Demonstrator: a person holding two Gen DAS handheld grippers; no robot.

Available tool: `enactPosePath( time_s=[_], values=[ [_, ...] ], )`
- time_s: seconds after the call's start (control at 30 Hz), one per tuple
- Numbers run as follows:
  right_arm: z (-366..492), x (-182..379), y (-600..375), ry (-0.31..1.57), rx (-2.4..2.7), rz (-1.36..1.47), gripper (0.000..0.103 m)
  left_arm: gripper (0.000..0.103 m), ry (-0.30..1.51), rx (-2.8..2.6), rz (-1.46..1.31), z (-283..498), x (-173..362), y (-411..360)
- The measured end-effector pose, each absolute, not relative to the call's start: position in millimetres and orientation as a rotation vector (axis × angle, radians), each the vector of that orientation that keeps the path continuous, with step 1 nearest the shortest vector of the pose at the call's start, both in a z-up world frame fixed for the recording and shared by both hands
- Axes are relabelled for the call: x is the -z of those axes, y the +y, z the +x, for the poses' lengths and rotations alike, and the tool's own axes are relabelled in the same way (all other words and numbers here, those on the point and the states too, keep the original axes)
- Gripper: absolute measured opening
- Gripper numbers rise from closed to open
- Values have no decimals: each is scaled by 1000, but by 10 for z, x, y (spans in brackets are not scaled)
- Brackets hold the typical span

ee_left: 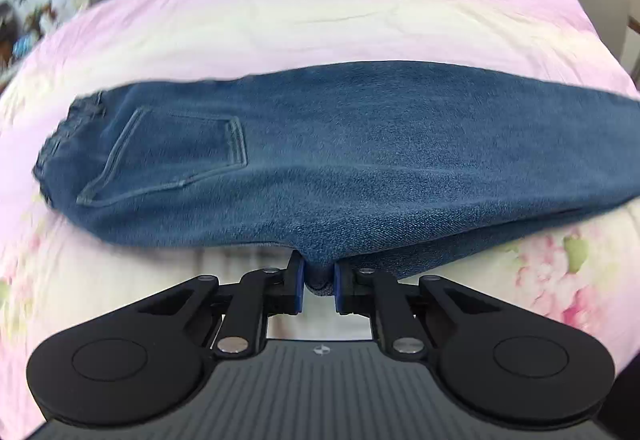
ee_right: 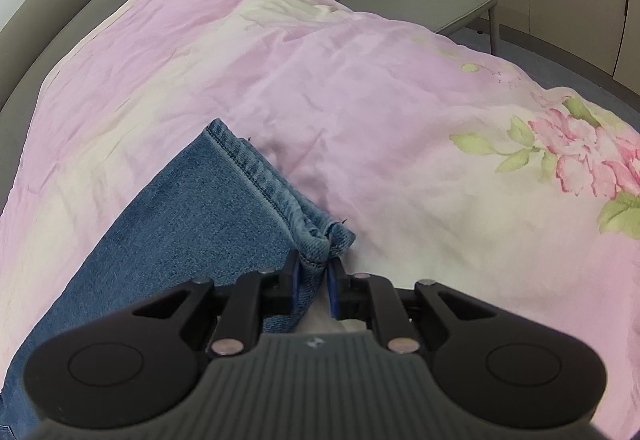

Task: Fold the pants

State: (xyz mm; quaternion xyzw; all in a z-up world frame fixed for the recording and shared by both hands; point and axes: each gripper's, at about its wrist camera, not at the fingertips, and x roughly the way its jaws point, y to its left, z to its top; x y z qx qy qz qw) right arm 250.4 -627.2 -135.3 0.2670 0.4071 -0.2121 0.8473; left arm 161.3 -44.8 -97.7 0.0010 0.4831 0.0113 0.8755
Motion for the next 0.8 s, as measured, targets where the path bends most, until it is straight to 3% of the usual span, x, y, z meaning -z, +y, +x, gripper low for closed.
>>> enactPosePath(
  time_s=[0.13, 0.37, 0.6, 0.8],
  values=[
    [2535, 1348, -6253, 870, 462, 550, 7, 14, 1155, -48, -135, 1780, 1013, -298],
    [2513, 1353, -6273, 876, 451, 549, 7, 15, 1347, -57, -310, 2047, 1711, -48],
    [2537, 1347, -6277, 875, 433, 537, 7, 20, 1451, -20, -179, 2062, 1456, -125],
    [2510, 1257, -6266, 862, 397, 519, 7, 21, 1359, 110, -43, 1865, 956, -520]
  ],
)
